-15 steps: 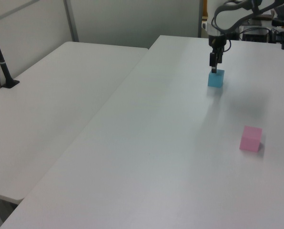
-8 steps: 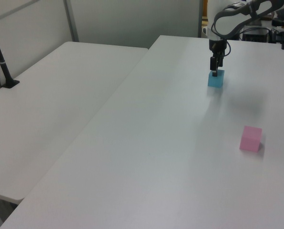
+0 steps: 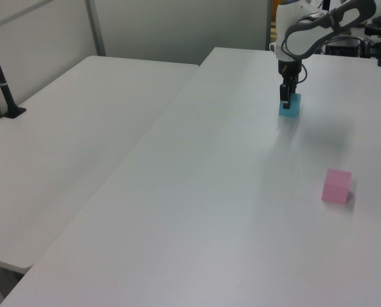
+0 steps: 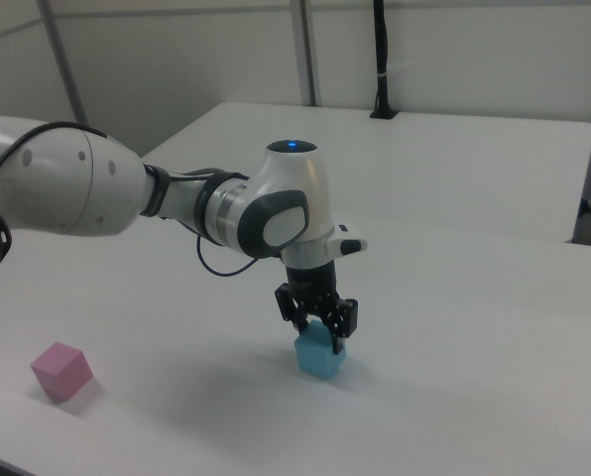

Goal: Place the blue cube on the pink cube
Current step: 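Close the gripper on the light blue cube, then lift the light blue cube and carry it toward the pink cube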

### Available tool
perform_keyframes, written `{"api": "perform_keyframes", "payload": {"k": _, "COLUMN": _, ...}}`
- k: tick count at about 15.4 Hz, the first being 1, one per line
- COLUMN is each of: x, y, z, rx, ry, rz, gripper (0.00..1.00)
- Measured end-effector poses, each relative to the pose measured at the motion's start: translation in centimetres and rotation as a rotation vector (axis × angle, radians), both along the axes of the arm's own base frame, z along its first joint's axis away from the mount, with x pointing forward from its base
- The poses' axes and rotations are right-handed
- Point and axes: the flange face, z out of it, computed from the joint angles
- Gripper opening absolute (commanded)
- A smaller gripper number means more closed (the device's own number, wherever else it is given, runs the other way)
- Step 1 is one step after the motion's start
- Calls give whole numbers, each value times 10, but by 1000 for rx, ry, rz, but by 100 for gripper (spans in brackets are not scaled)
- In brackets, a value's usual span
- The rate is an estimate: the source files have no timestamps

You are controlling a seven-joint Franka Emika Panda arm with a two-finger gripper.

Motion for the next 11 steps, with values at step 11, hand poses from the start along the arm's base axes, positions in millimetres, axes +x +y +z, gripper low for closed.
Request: {"api": "perform_keyframes", "payload": {"k": 11, "x": 10, "y": 9, "z": 74, "rx": -8, "ry": -25, "rz": 10, "gripper": 24}}
